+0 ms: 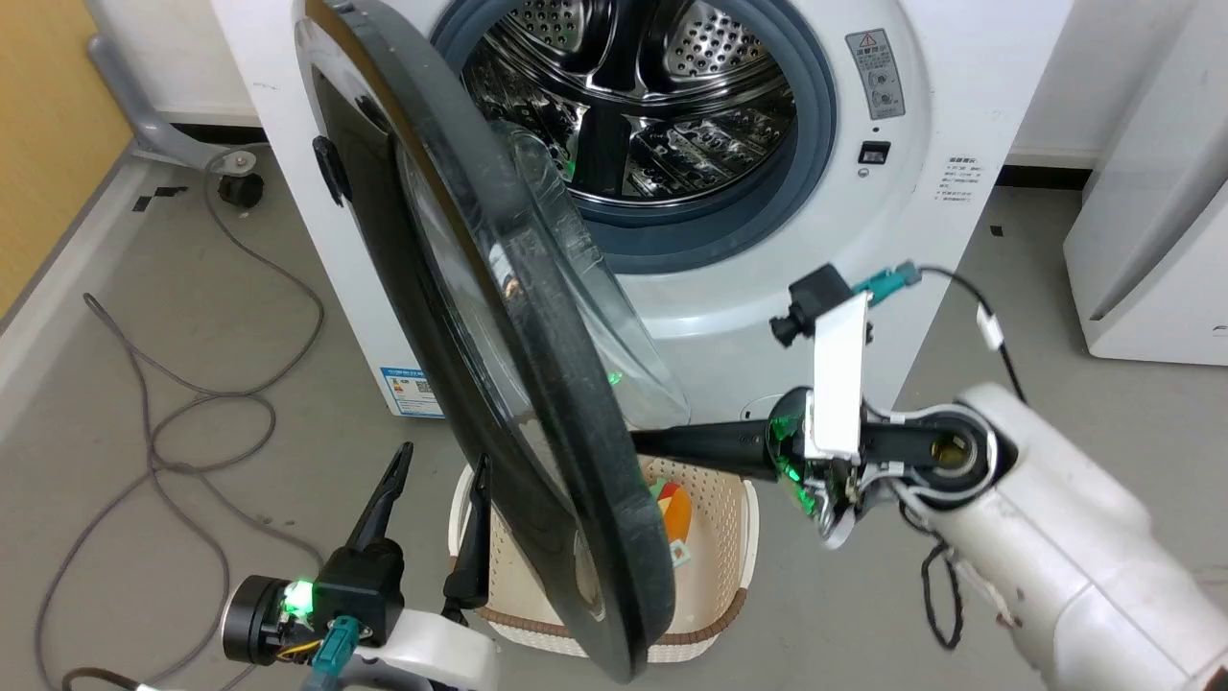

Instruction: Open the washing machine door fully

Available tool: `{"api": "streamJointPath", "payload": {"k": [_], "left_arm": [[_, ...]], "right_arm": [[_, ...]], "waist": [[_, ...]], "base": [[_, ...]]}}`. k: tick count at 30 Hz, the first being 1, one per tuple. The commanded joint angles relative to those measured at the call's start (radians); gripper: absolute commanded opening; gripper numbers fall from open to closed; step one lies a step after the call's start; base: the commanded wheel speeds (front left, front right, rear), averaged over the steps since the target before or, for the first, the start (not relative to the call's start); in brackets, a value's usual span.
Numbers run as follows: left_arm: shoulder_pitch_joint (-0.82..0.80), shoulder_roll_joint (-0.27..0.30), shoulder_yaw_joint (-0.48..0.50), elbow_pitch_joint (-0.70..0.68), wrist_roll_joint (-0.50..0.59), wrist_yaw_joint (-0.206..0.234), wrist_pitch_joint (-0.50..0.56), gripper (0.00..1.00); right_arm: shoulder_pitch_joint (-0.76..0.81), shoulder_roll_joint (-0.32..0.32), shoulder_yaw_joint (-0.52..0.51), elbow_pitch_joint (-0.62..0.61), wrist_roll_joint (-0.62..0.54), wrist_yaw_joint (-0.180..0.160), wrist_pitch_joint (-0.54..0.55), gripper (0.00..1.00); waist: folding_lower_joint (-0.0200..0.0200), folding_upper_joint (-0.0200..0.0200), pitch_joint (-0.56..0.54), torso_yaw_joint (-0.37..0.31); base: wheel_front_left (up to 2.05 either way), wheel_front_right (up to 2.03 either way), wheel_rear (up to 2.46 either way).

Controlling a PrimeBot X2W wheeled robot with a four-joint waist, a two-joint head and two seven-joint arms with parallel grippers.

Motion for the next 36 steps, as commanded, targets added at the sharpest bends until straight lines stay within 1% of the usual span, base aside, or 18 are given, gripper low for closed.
{"api": "streamJointPath", "payload": {"k": [1, 3, 4, 5, 6, 7, 8, 9, 10, 11, 12, 19, 24, 26, 28, 31, 33, 36], "left_arm": [[0.017, -0.003, 0.003, 0.003, -0.001, -0.007, -0.005, 1.00], [0.020, -0.004, 0.006, 0.004, -0.003, -0.007, -0.005, 1.00], [0.021, -0.004, 0.007, 0.004, -0.004, -0.007, -0.005, 1.00], [0.021, -0.004, 0.007, 0.004, -0.004, -0.007, -0.005, 1.00], [0.022, -0.005, 0.008, 0.005, -0.005, -0.008, -0.005, 1.00], [0.022, -0.005, 0.008, 0.005, -0.005, -0.008, -0.005, 1.00], [0.023, -0.006, 0.008, 0.006, -0.005, -0.008, -0.005, 1.00], [0.024, -0.006, 0.008, 0.007, -0.006, -0.009, -0.005, 1.00], [0.025, -0.006, 0.010, 0.007, -0.007, -0.009, -0.005, 1.00], [0.026, -0.007, 0.012, 0.007, -0.008, -0.010, -0.005, 1.00], [0.026, -0.007, 0.013, 0.008, -0.008, -0.011, -0.005, 1.00], [0.029, -0.009, 0.020, 0.011, -0.012, -0.019, -0.005, 1.00], [0.036, -0.011, 0.025, 0.013, -0.019, -0.022, -0.005, 1.00], [0.040, -0.012, 0.030, 0.013, -0.021, -0.021, -0.005, 1.00], [0.044, -0.012, 0.034, 0.013, -0.023, -0.021, -0.005, 1.00], [0.048, -0.013, 0.039, 0.013, -0.024, -0.021, -0.005, 1.00], [0.049, -0.014, 0.042, 0.013, -0.024, -0.022, -0.005, 1.00], [0.050, -0.014, 0.049, 0.014, -0.024, -0.024, -0.005, 1.00]], "right_arm": [[0.044, 0.004, -0.005, -0.028, 0.029, 0.007, -0.034, 0.00], [0.073, -0.003, -0.019, -0.056, 0.033, 0.007, -0.095, 0.00], [0.090, -0.007, -0.035, -0.068, 0.025, 0.007, -0.150, 0.00], [0.090, -0.007, -0.035, -0.068, 0.025, 0.007, -0.150, 0.00], [0.134, -0.009, -0.063, -0.090, 0.027, 0.007, -0.237, 0.00], [0.134, -0.009, -0.063, -0.090, 0.027, 0.007, -0.237, 0.00], [0.157, -0.012, -0.086, -0.099, 0.018, 0.007, -0.302, 0.00], [0.186, -0.009, -0.105, -0.113, 0.025, 0.007, -0.343, 0.13], [0.212, -0.011, -0.124, -0.127, 0.023, 0.007, -0.389, 0.30], [0.237, -0.016, -0.142, -0.139, 0.012, 0.007, -0.442, 0.69], [0.265, -0.017, -0.162, -0.154, 0.010, 0.007, -0.487, 1.00], [0.478, -0.037, -0.305, -0.248, -0.015, 0.007, -0.789, 1.00], [0.621, -0.054, -0.384, -0.292, -0.075, 0.007, -1.005, 1.00], [0.668, -0.072, -0.412, -0.293, -0.141, 0.007, -1.053, 1.00], [0.704, -0.081, -0.454, -0.281, -0.231, 0.007, -1.069, 1.00], [0.744, -0.042, -0.613, -0.270, -0.433, 0.007, -1.071, 1.00], [0.769, -0.019, -0.717, -0.278, -0.662, 0.007, -1.072, 1.00], [0.801, 0.057, -0.836, -0.345, -0.946, 0.007, -1.072, 1.00]], "waist": [[0.0001, 0.0000, -0.001, -0.001], [0.0001, 0.0000, -0.001, -0.004], [0.0001, 0.0000, -0.002, -0.005], [0.0001, 0.0000, -0.002, -0.005], [0.0001, 0.0000, -0.001, -0.007], [0.0001, 0.0000, -0.001, -0.007], [0.0001, 0.0000, -0.005, -0.007], [0.0001, 0.0000, -0.006, -0.008], [0.0001, 0.0000, -0.005, -0.010], [0.0001, 0.0000, -0.007, -0.012], [0.0001, 0.0000, -0.008, -0.013], [0.0001, 0.0000, -0.023, -0.021], [0.0001, 0.0000, -0.033, -0.024], [0.0001, 0.0000, -0.038, -0.027], [0.0001, 0.0000, -0.040, -0.031], [0.0001, 0.0000, -0.041, -0.036], [0.0001, 0.0000, -0.042, -0.038], [0.0001, 0.0000, -0.042, -0.042]], "base": [[0.00, 0.00, 0.00], [0.00, 0.00, 0.00], [0.00, 0.00, 0.00], [0.00, 0.00, 0.00], [0.00, 0.00, 0.00], [0.00, 0.00, 0.00], [0.00, 0.00, 0.00], [0.00, 0.00, 0.00], [0.00, 0.00, 0.00], [0.00, 0.00, 0.00], [0.00, 0.00, 0.00], [0.00, 0.00, 0.00], [0.00, 0.00, 0.00], [0.00, 0.00, 0.00], [0.00, 0.00, 0.00], [0.00, 0.00, 0.00], [0.00, 0.00, 0.00], [0.00, 0.00, 0.00]]}}
